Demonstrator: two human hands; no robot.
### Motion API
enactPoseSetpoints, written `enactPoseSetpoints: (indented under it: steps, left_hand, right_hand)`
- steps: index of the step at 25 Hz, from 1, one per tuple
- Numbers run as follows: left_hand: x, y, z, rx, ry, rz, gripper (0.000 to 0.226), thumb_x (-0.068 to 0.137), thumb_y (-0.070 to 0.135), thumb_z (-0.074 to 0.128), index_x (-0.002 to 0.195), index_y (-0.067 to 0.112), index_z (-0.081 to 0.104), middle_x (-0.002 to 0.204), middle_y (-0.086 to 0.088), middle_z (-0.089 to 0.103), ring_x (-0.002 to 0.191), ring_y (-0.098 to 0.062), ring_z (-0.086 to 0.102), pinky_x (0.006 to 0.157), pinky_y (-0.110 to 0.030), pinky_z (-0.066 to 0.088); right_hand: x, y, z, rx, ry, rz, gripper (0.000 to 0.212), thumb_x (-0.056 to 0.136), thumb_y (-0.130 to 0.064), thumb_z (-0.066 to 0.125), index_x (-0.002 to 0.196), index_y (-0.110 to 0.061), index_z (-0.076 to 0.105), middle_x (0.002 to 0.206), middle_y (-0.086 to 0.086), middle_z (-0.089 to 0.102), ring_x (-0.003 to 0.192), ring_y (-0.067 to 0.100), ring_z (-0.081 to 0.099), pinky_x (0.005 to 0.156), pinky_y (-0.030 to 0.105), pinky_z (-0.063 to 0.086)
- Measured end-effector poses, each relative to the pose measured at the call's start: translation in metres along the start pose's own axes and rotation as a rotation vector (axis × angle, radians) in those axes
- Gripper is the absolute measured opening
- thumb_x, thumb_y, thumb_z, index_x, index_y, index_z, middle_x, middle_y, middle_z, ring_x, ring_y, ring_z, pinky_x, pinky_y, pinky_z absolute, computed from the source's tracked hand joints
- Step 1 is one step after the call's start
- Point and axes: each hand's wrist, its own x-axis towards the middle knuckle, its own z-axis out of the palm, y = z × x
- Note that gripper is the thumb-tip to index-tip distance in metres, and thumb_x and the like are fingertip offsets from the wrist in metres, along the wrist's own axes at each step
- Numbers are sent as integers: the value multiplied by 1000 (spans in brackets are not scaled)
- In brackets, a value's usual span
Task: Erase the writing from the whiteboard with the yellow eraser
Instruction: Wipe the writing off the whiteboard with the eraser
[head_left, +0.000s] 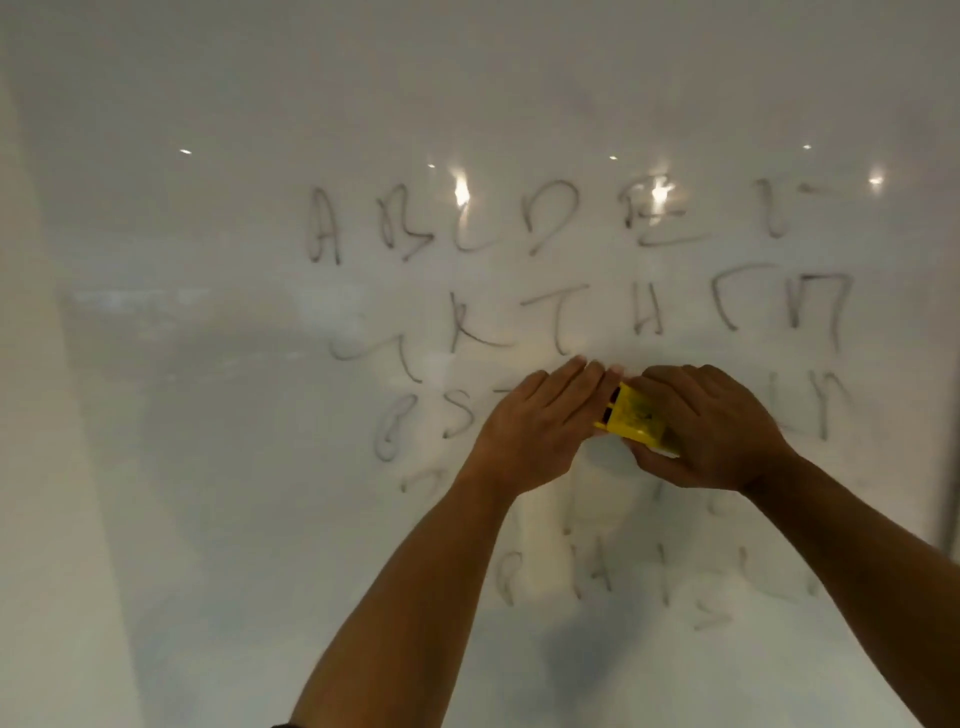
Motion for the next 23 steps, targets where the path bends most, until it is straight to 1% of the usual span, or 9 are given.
enactPoseSetpoints:
  steps: [3,5,8,10,13,17,19,21,23]
  left_hand:
    - [6,-38,-27,6,-30,-68,62,104,38,63,156,7,50,155,-12,57,143,-30,56,102,-41,53]
    - [5,-68,-48,26,-16,-125,68,102,42,64,158,5,47,160,-15,51,148,-30,50,107,-41,51]
    - [-1,-120,-79,84,32,-198,69,102,40,61,157,1,46,163,-17,46,152,-29,45,114,-38,45]
    - [-13,-161,-97,165,39,-247,68,105,41,53,158,0,44,165,-17,44,154,-29,42,116,-37,43]
    - [-36,-213,-117,284,27,-394,69,107,44,44,162,3,37,168,-16,38,156,-28,38,116,-36,41]
    - [-69,-260,-124,317,42,-598,67,108,41,39,164,5,33,170,-13,35,158,-27,33,118,-37,39]
    - [-81,-276,-121,293,40,-631,67,108,40,37,165,6,31,172,-11,32,159,-26,30,119,-37,37]
    - [-89,-290,-113,238,31,-624,66,108,38,35,166,7,29,173,-10,29,161,-25,26,120,-40,37]
    - [-91,-300,-105,187,43,-614,66,108,37,35,166,7,28,174,-9,27,162,-24,23,123,-41,37]
  right_hand:
    - [48,-9,3,13,70,11,56,85,-39,70,123,1,60,115,20,68,89,37,68,72,42,54]
    - [79,-19,8,46,112,19,54,85,-36,70,123,2,63,116,19,68,94,38,68,75,45,56]
    - [119,-33,17,198,163,118,60,87,-34,64,135,1,57,119,14,66,100,33,65,81,43,55]
    - [147,-36,21,244,182,170,68,88,-38,59,143,0,49,116,14,64,96,28,60,77,37,51]
    - [185,-35,28,184,200,176,67,89,-38,54,145,-2,48,114,15,62,91,30,58,73,36,47]
    - [230,-51,50,118,231,169,64,91,-35,51,146,-3,49,121,19,60,95,36,60,76,44,52]
    - [250,-66,61,71,244,160,63,92,-34,49,148,-3,48,125,20,60,99,37,60,79,45,53]
    - [272,-81,72,12,239,119,62,93,-32,48,149,-5,48,129,20,59,104,37,60,81,43,51]
    - [290,-91,80,-46,217,62,61,93,-29,49,149,-6,48,130,21,58,105,39,59,81,43,49]
